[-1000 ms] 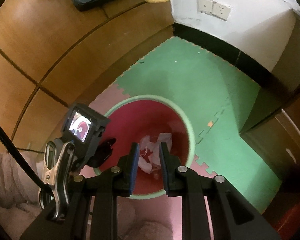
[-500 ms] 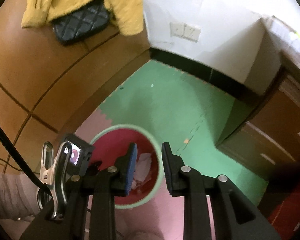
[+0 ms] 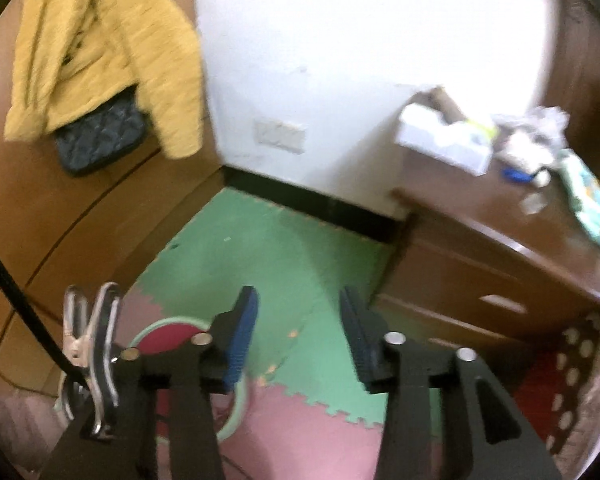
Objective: Collect trash
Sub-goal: 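Move the right gripper back to the white plastic tray on the nightstand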
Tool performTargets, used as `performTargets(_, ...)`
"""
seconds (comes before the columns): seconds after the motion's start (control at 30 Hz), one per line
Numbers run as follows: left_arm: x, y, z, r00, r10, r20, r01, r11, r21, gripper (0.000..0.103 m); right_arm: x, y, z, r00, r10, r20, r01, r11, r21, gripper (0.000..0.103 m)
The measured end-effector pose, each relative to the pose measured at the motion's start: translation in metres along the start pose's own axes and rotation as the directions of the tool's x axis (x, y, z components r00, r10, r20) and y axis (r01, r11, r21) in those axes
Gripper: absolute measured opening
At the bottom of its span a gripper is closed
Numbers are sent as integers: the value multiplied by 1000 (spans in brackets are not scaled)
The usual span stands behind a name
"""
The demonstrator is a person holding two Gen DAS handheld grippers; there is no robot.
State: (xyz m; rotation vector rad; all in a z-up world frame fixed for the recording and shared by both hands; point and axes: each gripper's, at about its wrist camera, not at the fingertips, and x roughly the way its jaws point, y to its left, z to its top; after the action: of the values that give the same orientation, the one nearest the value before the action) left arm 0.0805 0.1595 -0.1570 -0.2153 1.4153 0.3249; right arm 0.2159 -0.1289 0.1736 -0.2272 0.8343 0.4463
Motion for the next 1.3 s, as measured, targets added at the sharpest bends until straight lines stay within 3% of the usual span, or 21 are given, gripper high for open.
performTargets(0.37,1,2,0,1000,-3,-4,3,1000,3,10,-34,-49,16,983,-161,82,155,985,78,49)
performTargets(0.7,1,1,0,1000,1,-3,-1,1000,6,10,-30,-60,25,968,-231,102,222,971,92,57)
performTargets(1.3,1,2,-1,1000,-14,-4,14,1000,-8,10,59,-97,87,944,-324,62,319,945,78,63)
